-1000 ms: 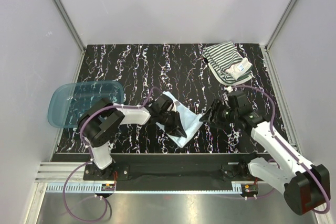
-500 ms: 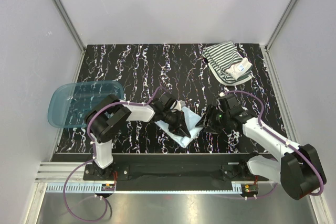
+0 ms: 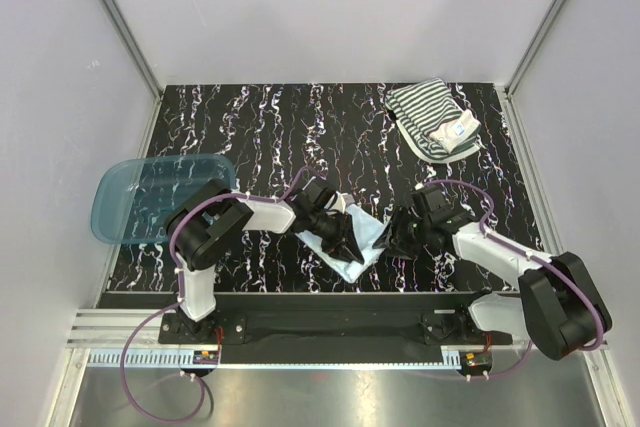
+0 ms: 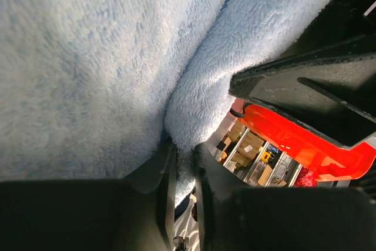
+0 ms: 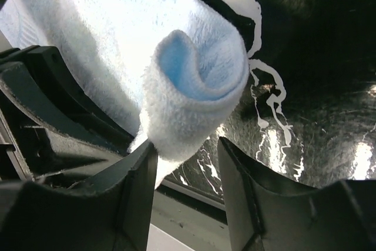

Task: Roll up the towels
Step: Roll the towel

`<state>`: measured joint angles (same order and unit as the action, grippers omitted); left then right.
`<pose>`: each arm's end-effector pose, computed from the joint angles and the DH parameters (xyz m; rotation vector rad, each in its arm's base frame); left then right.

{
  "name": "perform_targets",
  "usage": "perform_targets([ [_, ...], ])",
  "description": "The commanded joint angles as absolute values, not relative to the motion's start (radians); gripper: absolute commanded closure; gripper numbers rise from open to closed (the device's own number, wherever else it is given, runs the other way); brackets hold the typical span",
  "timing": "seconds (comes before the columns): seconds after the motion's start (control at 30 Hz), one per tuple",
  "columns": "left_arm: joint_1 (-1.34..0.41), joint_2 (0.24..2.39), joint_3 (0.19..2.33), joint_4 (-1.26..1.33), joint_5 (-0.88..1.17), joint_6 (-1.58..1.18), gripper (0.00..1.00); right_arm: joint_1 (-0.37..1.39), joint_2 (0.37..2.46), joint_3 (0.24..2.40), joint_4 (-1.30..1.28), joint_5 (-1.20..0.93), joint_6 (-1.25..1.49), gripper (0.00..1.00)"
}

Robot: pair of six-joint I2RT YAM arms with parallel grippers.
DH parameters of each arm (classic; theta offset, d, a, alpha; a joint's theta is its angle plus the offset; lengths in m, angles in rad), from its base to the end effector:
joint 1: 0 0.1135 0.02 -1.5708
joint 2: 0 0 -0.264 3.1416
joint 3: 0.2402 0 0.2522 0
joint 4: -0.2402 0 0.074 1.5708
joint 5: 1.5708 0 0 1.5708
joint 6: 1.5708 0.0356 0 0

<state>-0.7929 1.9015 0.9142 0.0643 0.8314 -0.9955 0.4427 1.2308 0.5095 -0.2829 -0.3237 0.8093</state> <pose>0.2268 -0.2677 0.1137 -0.1176 -2.5648 1.3668 0.1879 0.1016 0.1548 0.3726 2.7265 0.8326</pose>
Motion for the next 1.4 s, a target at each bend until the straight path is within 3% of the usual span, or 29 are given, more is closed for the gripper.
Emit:
perform_targets([
  [0.0,-0.798,1.902,0.899,0.101,0.882,-1.003,0.78,0.453,1.242,0.505,-0.2,-0.275,0.824,0.49],
  [0.4,-0.796,1.888,0.88,0.155,0.891,-1.028,0.55,0.466,1.396,0.52,-0.152,-0.256,0.795,0.62],
  [0.53,-0.796,1.859,0.917,-0.021,0.821,-0.948,0.5,0.471,1.408,0.541,-0.193,-0.242,0.785,0.67],
  [0.77,-0.811,1.744,1.07,-0.4,0.51,-0.735,0.35,0.477,1.381,0.638,-0.389,-0.183,0.732,0.72],
  [1.13,-0.982,1.626,1.247,-0.612,0.04,-0.558,0.3,0.525,1.439,0.758,-0.491,-0.198,0.667,0.78],
  [1.37,-1.097,1.603,1.197,-0.557,-0.072,-0.474,0.3,0.54,1.493,0.83,-0.561,-0.215,0.617,0.78],
])
